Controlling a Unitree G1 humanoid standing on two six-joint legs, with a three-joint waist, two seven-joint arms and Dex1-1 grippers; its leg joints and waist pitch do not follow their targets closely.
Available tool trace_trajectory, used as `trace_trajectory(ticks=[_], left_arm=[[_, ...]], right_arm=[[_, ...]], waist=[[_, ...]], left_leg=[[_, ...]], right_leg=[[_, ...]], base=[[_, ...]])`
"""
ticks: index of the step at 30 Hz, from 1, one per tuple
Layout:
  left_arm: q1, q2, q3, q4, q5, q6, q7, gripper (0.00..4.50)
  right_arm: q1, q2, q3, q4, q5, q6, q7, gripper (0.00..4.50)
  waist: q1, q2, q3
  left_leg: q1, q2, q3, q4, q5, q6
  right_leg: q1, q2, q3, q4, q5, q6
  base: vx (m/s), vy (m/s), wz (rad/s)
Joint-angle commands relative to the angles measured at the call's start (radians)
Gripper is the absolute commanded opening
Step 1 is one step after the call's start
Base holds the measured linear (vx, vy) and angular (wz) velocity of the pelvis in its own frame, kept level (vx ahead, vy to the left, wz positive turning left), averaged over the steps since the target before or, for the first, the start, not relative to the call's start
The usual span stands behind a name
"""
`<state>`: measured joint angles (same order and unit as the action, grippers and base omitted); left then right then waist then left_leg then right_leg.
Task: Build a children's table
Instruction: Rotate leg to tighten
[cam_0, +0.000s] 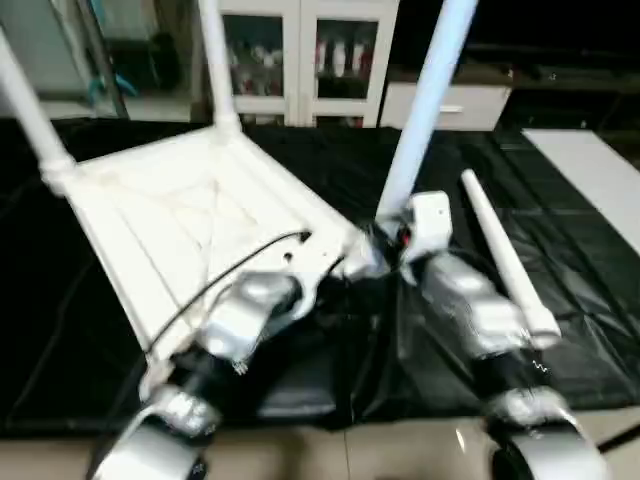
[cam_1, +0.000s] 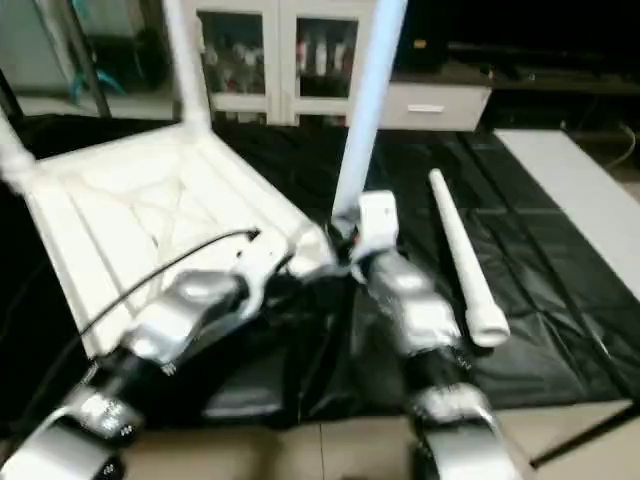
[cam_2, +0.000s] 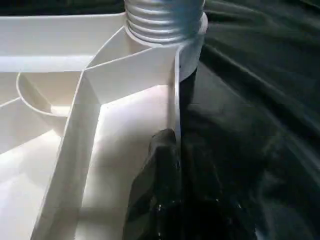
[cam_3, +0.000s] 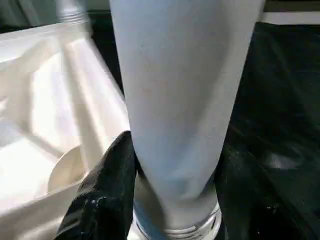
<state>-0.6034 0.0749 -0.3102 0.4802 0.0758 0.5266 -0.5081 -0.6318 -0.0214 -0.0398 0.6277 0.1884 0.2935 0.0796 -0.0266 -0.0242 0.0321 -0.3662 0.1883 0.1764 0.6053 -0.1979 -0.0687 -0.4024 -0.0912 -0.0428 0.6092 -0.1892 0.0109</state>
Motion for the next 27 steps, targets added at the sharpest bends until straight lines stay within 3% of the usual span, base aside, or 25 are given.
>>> trace_trajectory(ticks=[1, 9, 10, 14, 15, 16, 17, 20, 21, 23, 24, 25, 27], left_arm=[[-0.026, -0.024, 0.016, -0.017, -0.007, -0.021, 0.028, 0.0], [-0.028, -0.011, 0.026, -0.009, -0.014, -0.038, 0.016, 0.0], [-0.027, -0.007, 0.024, -0.01, -0.017, -0.041, 0.009, 0.0], [-0.011, 0.015, 0.008, -0.043, -0.025, -0.044, -0.053, 0.0], [-0.007, 0.021, 0.003, -0.051, -0.027, -0.046, -0.065, 0.0], [-0.007, 0.021, 0.003, -0.051, -0.027, -0.046, -0.065, 0.0], [0.002, 0.035, -0.007, -0.07, -0.031, -0.042, -0.093, 0.0], [0.027, 0.071, -0.032, -0.115, -0.04, -0.038, -0.161, 0.0], [0.042, 0.094, -0.049, -0.14, -0.045, -0.046, -0.205, 0.0], [0.046, 0.1, -0.052, -0.148, -0.047, -0.044, -0.215, 0.0], [0.072, 0.149, -0.08, -0.199, -0.06, -0.036, -0.294, 0.0], [0.083, 0.173, -0.092, -0.222, -0.066, -0.036, -0.333, 0.0], [0.099, 0.213, -0.109, -0.26, -0.078, -0.056, -0.403, 0.0]], right_arm=[[0.029, 0.014, -0.043, 0.135, -0.011, 0.036, -0.112, 1.91], [0.018, 0.027, 0.002, 0.123, -0.039, -0.03, -0.04, 1.91], [0.018, 0.028, 0.003, 0.114, -0.034, -0.038, -0.024, 2.47], [0.028, 0.008, 0.008, 0.029, -0.01, -0.033, 0.052, 2.78], [0.032, -0.001, 0.012, 0.009, -0.005, -0.026, 0.064, 2.88], [0.032, -0.001, 0.012, 0.009, -0.005, -0.026, 0.064, 2.94], [0.048, -0.022, 0.024, -0.04, 0.003, 0.004, 0.098, 3.0], [0.086, -0.078, 0.048, -0.139, 0.012, 0.066, 0.184, 3.21], [0.109, -0.117, 0.064, -0.195, 0.019, 0.099, 0.243, 3.33], [0.115, -0.129, 0.068, -0.21, 0.023, 0.108, 0.261, 3.43], [0.165, -0.228, 0.107, -0.322, 0.058, 0.167, 0.407, 3.58], [0.191, -0.283, 0.13, -0.379, 0.076, 0.182, 0.493, 3.75], [0.234, -0.372, 0.164, -0.46, 0.103, 0.172, 0.635, 3.83]], waist=[[0.0, 0.002, -0.047], [0.005, -0.002, -0.048], [0.005, -0.002, -0.048], [0.01, -0.001, -0.049], [0.01, -0.002, -0.053], [0.011, -0.001, -0.052], [0.012, 0.004, -0.051], [0.016, 0.0, -0.051], [0.024, 0.005, -0.056], [0.026, 0.005, -0.057], [0.03, 0.007, -0.057], [0.043, 0.006, -0.056], [0.053, 0.008, -0.053]], left_leg=[[0.0, 0.022, -0.017, -0.087, -0.335, -0.022], [0.002, 0.024, -0.011, -0.086, -0.33, -0.003], [0.002, 0.024, -0.011, -0.086, -0.33, -0.003], [0.003, 0.025, -0.009, -0.085, -0.321, 0.004], [-0.003, 0.026, -0.009, -0.084, -0.264, 0.017], [-0.005, 0.026, -0.009, -0.084, -0.25, 0.022], [-0.003, 0.026, -0.006, -0.083, -0.246, 0.027], [-0.005, 0.027, -0.005, -0.082, -0.217, 0.039], [-0.002, 0.029, -0.004, -0.077, -0.159, 0.055], [-0.004, 0.029, -0.001, -0.073, -0.109, 0.073], [-0.004, 0.028, -0.002, -0.073, -0.101, 0.078], [0.003, 0.034, 0.0, -0.071, -0.098, 0.09], [0.002, 0.037, 0.0, -0.074, -0.108, 0.097]], right_leg=[[0.029, -0.035, 0.021, -0.094, -0.363, -0.145], [0.029, -0.036, 0.025, -0.092, -0.318, -0.159], [0.029, -0.036, 0.025, -0.092, -0.318, -0.159], [0.029, -0.037, 0.028, -0.094, -0.31, -0.162], [0.038, -0.035, 0.028, -0.082, -0.221, -0.181], [0.04, -0.035, 0.027, -0.08, -0.208, -0.187], [0.036, -0.035, 0.027, -0.081, -0.204, -0.198], [0.043, -0.034, 0.028, -0.077, -0.171, -0.208], [0.046, -0.034, 0.029, -0.068, -0.088, -0.227], [0.045, -0.033, 0.029, -0.06, -0.018, -0.254], [0.048, -0.031, 0.028, -0.059, -0.01, -0.255], [0.048, -0.034, 0.03, -0.059, 0.002, -0.258], [0.048, -0.033, 0.03, -0.059, -0.01, -0.256]], base=[[0.0, 0.0, 0.0], [0.0, 0.0, 0.0], [0.0, 0.0, 0.0], [0.0, 0.0, 0.0], [0.0, 0.0, 0.0], [0.0, 0.0, 0.0], [0.0, 0.0, 0.0], [0.0, 0.0, 0.0], [0.0, 0.0, 0.0], [0.0, 0.0, 0.0], [0.0, 0.0, 0.0], [0.0, 0.0, 0.0], [0.0, 0.0, 0.0]])
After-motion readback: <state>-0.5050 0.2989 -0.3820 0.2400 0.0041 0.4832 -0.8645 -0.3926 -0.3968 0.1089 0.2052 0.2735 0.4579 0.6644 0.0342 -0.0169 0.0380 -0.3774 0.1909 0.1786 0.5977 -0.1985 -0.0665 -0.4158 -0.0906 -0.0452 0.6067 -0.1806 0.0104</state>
